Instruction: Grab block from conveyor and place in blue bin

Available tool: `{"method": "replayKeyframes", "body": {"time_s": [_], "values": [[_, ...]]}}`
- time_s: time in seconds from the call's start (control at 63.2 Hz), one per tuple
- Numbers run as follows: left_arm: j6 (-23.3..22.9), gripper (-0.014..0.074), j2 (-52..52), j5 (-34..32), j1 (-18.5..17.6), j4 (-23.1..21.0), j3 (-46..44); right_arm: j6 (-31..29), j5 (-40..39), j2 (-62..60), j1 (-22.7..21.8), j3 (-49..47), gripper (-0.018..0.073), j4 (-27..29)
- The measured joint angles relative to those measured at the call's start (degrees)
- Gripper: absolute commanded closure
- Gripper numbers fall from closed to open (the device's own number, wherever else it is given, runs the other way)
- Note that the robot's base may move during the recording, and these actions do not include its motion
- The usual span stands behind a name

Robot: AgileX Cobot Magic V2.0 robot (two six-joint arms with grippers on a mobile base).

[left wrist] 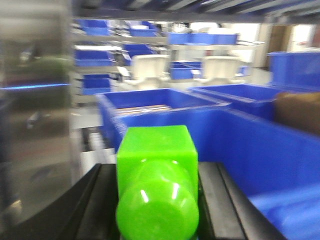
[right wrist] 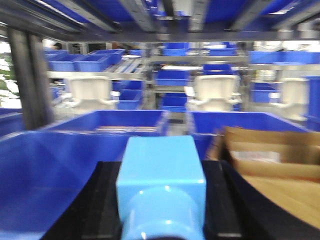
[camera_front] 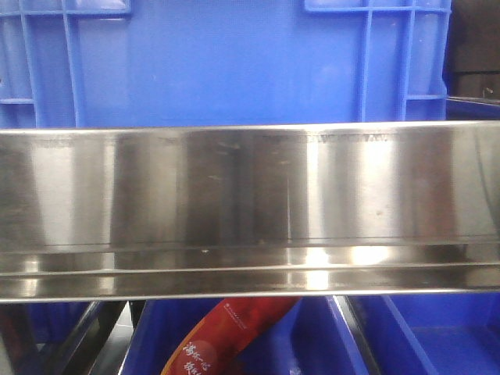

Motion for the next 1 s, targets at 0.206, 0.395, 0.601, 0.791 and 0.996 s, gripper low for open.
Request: {"method": "replayKeyframes", "body": {"time_s": [0.206,0.395,0.601,0.791,0.996], "values": [[0.00,0.0708,13.76,0.14,-4.90,-1.09,-9.13,0.00,-1.98,11.89,8.06,-4.20,0.0721,0.31],[0.00,0.0708,24.46,0.14,-10.12,-1.20,-14.73,0.00,-2.49,22.63,16.33,-11.21,0.0721,0.41],[0.00,0.0708,33.97,-0.21,-13.53,-0.85,-19.03,0.00,-2.75,35.45,22.66,-18.41,0.0721,0.41],[0.00,0.0630,39.71,-0.60,-13.66,-0.62,-19.77,0.00,-2.86,43.21,24.08,-20.60,0.0653,0.55],[0.00,0.0275,41.19,-0.60,-13.66,-0.62,-19.77,0.00,-3.00,45.92,24.08,-20.60,0.0151,1.32]]}}
